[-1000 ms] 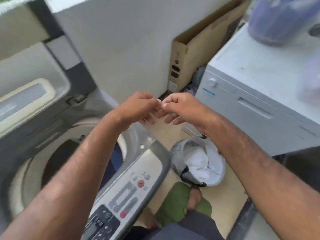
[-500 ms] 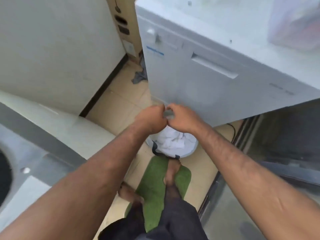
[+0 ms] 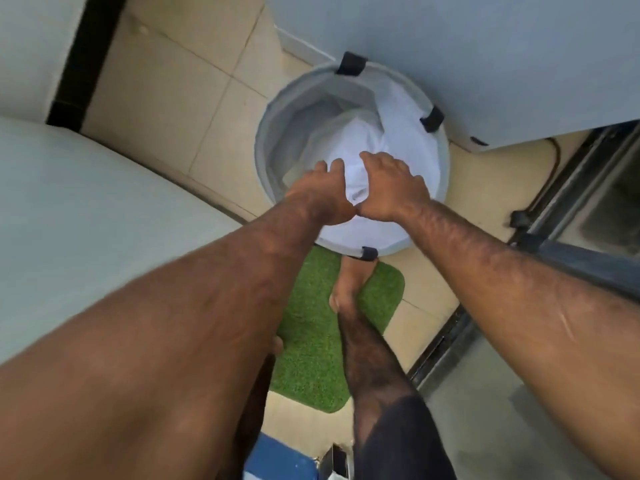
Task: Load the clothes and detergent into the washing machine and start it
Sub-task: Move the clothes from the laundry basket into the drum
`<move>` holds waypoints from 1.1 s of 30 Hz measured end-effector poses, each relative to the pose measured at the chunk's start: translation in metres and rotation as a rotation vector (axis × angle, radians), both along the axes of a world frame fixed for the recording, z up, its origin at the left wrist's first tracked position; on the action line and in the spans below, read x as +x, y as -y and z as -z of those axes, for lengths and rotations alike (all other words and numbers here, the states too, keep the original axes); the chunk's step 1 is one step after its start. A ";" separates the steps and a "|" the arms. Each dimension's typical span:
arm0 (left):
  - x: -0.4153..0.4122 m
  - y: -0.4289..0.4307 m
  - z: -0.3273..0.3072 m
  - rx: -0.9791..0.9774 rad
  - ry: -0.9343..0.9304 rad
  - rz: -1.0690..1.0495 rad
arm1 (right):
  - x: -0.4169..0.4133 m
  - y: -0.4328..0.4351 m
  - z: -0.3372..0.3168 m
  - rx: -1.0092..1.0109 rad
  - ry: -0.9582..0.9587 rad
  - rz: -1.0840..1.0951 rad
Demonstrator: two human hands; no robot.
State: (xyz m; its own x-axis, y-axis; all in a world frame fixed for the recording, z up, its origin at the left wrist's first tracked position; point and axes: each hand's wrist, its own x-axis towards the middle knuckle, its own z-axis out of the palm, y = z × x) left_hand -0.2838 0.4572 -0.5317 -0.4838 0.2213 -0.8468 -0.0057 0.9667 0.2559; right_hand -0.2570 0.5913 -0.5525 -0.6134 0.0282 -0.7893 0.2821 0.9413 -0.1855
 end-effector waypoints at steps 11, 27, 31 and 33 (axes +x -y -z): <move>-0.029 0.007 0.210 -0.229 0.100 -0.203 | -0.029 -0.012 0.211 0.029 0.041 0.075; -0.018 -0.010 0.229 0.216 0.252 -1.188 | -0.010 -0.005 0.228 -0.211 -0.120 0.592; -0.011 -0.004 0.171 0.257 0.063 -1.216 | -0.010 0.005 0.157 -0.158 -0.099 0.603; -0.009 -0.003 0.131 0.288 -0.009 -1.220 | -0.013 0.011 0.112 -0.152 -0.095 0.589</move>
State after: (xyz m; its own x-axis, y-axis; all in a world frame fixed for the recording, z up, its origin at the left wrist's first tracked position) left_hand -0.2929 0.4598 -0.6629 -0.5092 -0.1977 -0.8376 -0.8534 0.2420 0.4617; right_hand -0.2705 0.5808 -0.6650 -0.5966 0.2754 -0.7538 0.7224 0.5934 -0.3550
